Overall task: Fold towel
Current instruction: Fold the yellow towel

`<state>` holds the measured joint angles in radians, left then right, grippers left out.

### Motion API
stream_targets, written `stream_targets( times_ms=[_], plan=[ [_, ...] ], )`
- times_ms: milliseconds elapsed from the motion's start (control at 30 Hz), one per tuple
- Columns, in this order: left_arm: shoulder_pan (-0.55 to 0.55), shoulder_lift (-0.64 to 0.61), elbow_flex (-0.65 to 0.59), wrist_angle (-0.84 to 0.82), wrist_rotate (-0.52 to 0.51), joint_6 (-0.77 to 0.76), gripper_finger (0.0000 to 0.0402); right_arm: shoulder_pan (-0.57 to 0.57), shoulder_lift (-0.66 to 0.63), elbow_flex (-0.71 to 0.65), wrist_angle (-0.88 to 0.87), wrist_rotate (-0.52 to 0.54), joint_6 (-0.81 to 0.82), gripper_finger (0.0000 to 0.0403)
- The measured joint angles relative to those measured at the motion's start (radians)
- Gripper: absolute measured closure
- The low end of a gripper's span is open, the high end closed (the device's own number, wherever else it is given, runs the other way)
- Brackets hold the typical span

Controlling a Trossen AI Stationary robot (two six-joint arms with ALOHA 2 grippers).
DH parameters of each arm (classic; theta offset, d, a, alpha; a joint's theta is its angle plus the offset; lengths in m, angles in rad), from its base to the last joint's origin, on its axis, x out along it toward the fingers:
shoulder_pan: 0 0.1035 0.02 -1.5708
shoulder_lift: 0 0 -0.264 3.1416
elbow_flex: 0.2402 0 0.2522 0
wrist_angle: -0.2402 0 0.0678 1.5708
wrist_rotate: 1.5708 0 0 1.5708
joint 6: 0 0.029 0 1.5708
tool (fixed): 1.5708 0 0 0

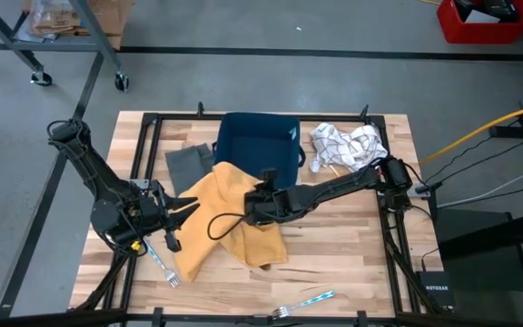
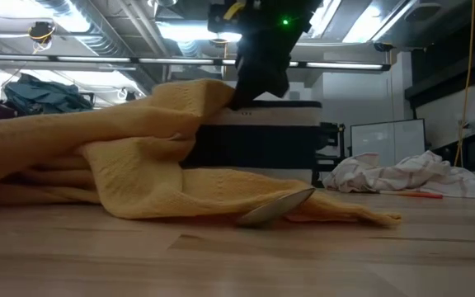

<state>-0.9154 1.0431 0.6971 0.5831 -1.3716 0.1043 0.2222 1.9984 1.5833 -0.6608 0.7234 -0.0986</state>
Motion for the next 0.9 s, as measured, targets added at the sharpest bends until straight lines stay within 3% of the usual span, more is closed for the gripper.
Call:
stream_targets(
  times_ms=[633, 900],
  plan=[
    [0.000, 0.000, 0.000, 0.000, 0.000, 0.000, 0.0331, -0.002, 0.000, 0.000, 0.014, -0.028, 0.053, 0.0368],
    [0.000, 0.000, 0.000, 0.000, 0.000, 0.000, 0.0331, -0.049, -0.002, 0.001, 0.020, -0.074, 0.173, 0.0368]
  ],
)
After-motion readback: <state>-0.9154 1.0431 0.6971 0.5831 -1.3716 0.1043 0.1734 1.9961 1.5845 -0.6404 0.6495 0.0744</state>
